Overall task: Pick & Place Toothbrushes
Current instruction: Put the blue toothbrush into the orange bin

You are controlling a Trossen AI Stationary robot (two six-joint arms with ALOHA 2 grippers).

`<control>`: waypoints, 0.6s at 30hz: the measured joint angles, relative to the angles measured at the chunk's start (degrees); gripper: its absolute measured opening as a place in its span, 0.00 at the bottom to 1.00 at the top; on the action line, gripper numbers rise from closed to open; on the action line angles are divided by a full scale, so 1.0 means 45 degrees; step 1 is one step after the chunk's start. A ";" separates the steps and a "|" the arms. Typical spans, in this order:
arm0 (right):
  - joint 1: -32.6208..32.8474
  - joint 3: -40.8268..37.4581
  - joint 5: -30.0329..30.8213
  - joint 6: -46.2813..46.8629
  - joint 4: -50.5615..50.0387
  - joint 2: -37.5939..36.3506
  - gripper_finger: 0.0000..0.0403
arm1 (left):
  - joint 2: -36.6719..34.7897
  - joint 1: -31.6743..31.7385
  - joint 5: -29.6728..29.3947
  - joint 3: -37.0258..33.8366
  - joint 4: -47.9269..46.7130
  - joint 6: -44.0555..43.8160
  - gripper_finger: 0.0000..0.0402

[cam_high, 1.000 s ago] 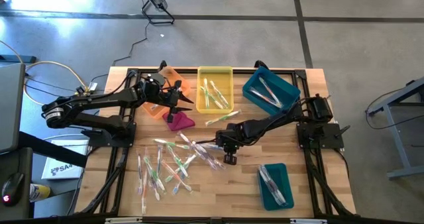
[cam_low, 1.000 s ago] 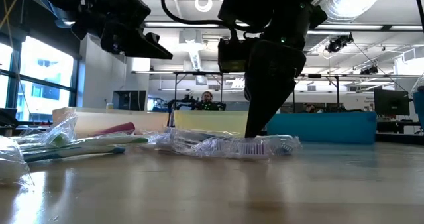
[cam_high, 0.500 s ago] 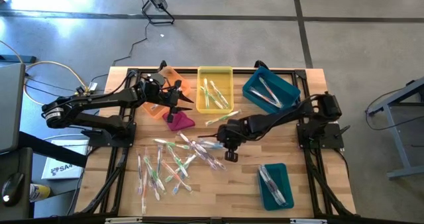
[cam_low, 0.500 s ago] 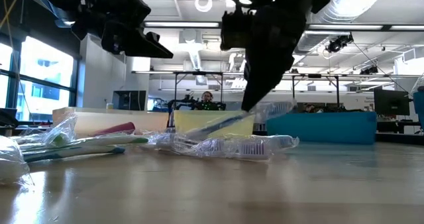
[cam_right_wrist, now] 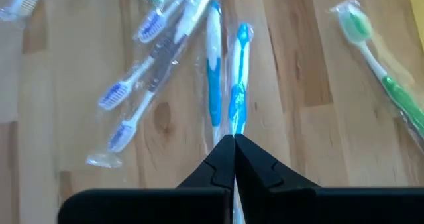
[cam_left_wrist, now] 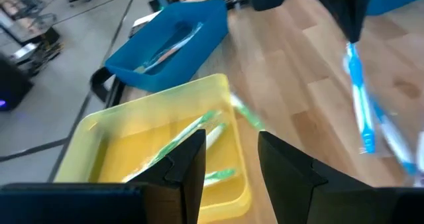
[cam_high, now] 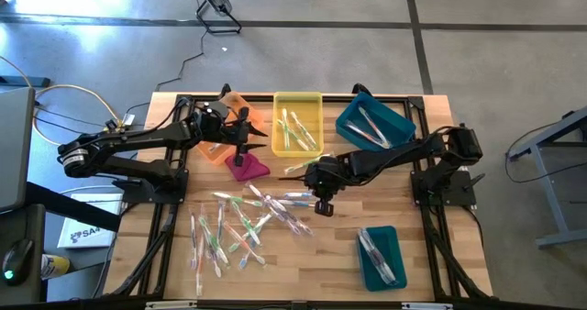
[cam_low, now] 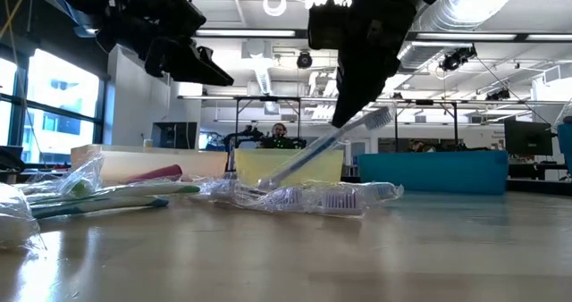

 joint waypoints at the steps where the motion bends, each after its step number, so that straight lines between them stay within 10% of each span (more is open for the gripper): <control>1: 0.0000 -0.0004 -0.0002 0.0000 -0.0030 0.0004 0.00 | 0.0000 0.0000 -0.0154 -0.0003 -0.0003 0.0000 0.33; 18: -0.0435 -0.0004 0.0508 0.0128 -0.0009 0.0049 0.00 | 0.0000 0.0000 -0.0233 -0.0003 -0.2362 -0.0366 0.33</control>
